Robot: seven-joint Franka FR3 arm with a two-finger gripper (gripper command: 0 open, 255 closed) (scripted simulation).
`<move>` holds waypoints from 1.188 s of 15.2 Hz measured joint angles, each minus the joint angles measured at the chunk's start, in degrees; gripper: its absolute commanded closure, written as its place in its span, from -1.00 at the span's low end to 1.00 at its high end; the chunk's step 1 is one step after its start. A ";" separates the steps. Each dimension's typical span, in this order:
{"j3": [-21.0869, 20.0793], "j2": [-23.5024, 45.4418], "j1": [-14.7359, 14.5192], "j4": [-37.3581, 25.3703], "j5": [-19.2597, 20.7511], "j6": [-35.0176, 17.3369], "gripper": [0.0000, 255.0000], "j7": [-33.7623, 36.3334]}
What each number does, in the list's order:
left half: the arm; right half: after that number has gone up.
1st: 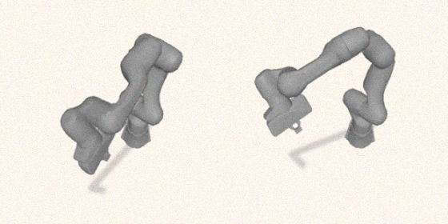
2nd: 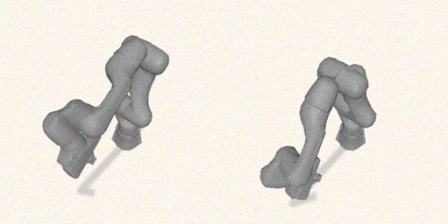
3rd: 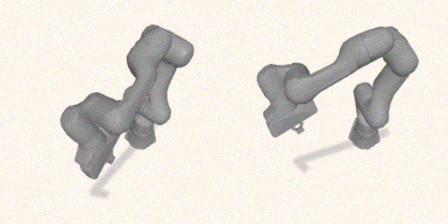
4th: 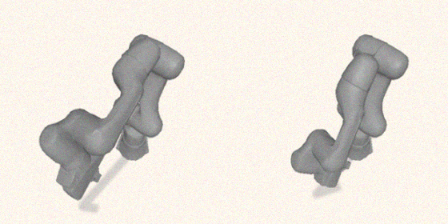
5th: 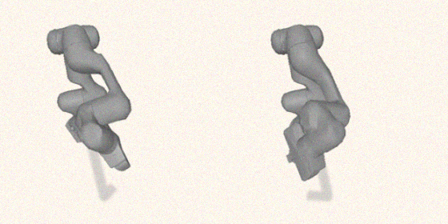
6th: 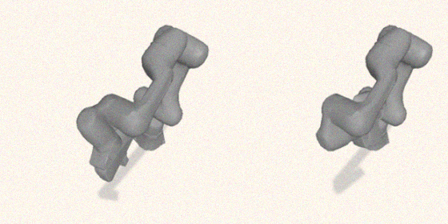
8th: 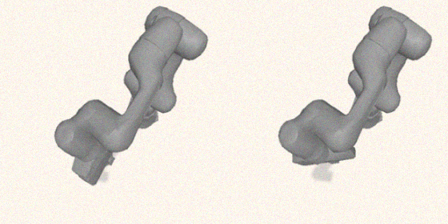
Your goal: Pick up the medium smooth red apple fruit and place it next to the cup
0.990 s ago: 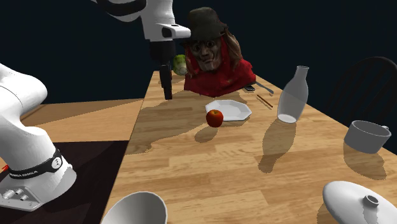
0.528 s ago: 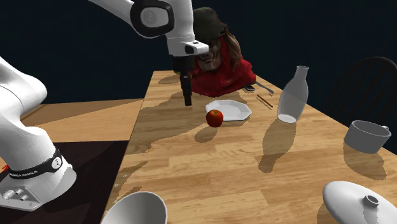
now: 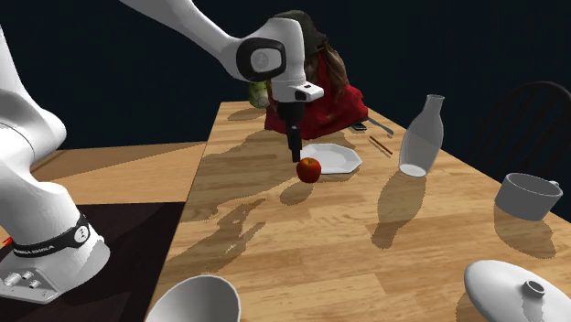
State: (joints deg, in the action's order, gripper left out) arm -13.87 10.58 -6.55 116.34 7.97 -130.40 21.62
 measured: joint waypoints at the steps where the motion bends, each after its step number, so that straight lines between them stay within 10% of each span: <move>1: 0.12 2.32 -0.34 -1.73 0.78 -0.63 -1.00 0.88; 16: 0.90 7.90 -1.01 -2.39 2.98 -5.48 -1.00 2.78; 17: 0.90 7.90 -1.01 -2.39 2.98 -5.48 1.00 2.78; 18: 0.88 7.85 -1.02 -2.42 2.98 -5.48 1.00 2.78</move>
State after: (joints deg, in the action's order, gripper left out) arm -12.98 18.43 -7.57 113.92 10.95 -135.88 24.40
